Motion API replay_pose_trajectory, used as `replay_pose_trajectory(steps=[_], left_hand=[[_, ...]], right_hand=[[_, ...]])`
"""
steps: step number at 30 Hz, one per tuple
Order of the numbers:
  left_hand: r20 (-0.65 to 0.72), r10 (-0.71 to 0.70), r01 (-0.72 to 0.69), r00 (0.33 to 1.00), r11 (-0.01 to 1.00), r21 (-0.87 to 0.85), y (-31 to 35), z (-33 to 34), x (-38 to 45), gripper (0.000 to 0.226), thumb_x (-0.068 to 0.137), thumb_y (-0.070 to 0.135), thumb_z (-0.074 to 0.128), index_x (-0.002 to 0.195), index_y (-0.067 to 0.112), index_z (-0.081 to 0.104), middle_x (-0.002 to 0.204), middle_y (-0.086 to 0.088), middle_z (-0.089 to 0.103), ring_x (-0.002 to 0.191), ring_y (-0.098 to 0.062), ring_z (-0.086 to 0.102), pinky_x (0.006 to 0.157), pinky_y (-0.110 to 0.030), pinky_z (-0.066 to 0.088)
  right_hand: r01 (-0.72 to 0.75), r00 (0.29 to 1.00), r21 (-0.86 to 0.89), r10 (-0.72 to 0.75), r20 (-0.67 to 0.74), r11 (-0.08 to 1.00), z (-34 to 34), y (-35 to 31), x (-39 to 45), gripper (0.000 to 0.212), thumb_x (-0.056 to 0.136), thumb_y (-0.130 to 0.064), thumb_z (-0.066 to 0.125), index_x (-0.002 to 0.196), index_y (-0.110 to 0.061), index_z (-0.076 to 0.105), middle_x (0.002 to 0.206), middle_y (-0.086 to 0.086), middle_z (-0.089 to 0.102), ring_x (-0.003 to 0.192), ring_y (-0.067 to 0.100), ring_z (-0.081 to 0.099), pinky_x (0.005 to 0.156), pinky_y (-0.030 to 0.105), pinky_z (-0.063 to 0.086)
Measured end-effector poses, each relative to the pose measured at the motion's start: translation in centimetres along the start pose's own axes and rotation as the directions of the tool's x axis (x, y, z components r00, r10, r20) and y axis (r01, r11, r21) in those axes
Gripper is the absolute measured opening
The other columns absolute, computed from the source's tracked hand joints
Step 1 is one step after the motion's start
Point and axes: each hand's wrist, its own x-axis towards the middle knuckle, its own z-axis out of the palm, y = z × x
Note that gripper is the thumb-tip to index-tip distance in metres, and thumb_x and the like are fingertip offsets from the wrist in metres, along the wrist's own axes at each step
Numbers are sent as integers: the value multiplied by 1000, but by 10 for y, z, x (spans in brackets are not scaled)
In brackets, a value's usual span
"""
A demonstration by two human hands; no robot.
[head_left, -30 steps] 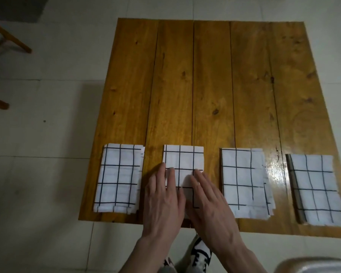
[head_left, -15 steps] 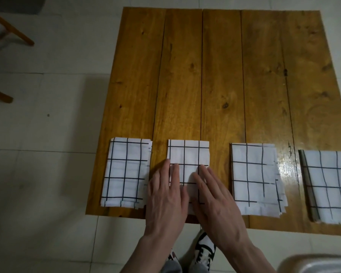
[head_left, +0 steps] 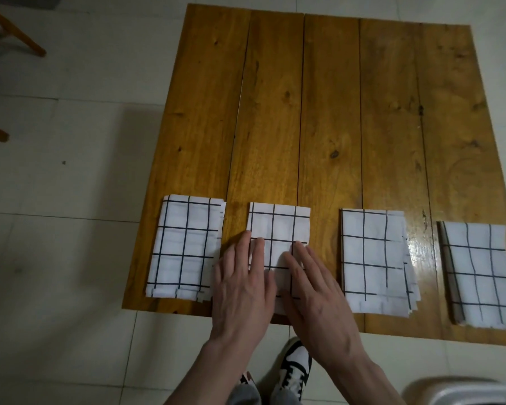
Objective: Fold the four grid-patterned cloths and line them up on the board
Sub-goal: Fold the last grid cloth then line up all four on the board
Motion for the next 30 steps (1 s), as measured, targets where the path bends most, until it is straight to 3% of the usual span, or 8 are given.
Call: replay_pose_trajectory(steps=[4,8,11,16,22,30], left_hand=[[1,2,-2,1000,1000,-2,0,0,0,58,100,42,52,152,18,45,160,-9,42,141,-28,45,109,-49,48],[-28,5,-5,1000,1000,-10,1,-1,-1,60,97,44,56,150,17,46,157,-10,45,139,-29,48,108,-50,49],[-52,31,-33,998,998,-44,1,-3,-3,60,99,44,51,151,16,45,158,-9,45,141,-28,47,109,-52,48],[-87,92,-101,992,990,-102,11,-13,-3,59,101,47,36,150,16,47,156,-8,47,143,-27,47,109,-47,48],[-68,140,-149,988,976,-156,55,-15,1,55,101,40,52,149,15,49,154,-9,50,143,-27,46,113,-47,46],[48,120,-107,992,970,-220,127,-11,6,59,102,44,43,154,17,41,159,-7,41,142,-28,43,114,-46,40]], right_hand=[[-10,1000,0,10,0,1000,-2,-3,1,68,100,-29,64,159,-16,35,171,1,21,159,17,11,125,40,27],[-23,1000,-28,24,5,999,-6,-6,-1,78,99,-31,65,163,-15,23,171,0,18,159,16,7,126,42,25],[-44,999,-56,43,-32,997,-14,-7,-3,83,96,-30,69,163,-14,23,171,0,19,159,16,10,126,41,26],[-132,981,-40,124,-151,990,-35,-3,-9,64,103,-37,57,159,-14,35,168,1,28,158,16,17,125,40,27],[-258,949,-36,246,-199,965,-55,32,-27,60,106,-43,47,158,-14,35,166,5,33,156,21,24,123,43,29],[-317,940,29,318,-123,948,-82,94,-35,64,104,-40,51,160,-16,32,170,3,23,158,20,16,127,40,21]])
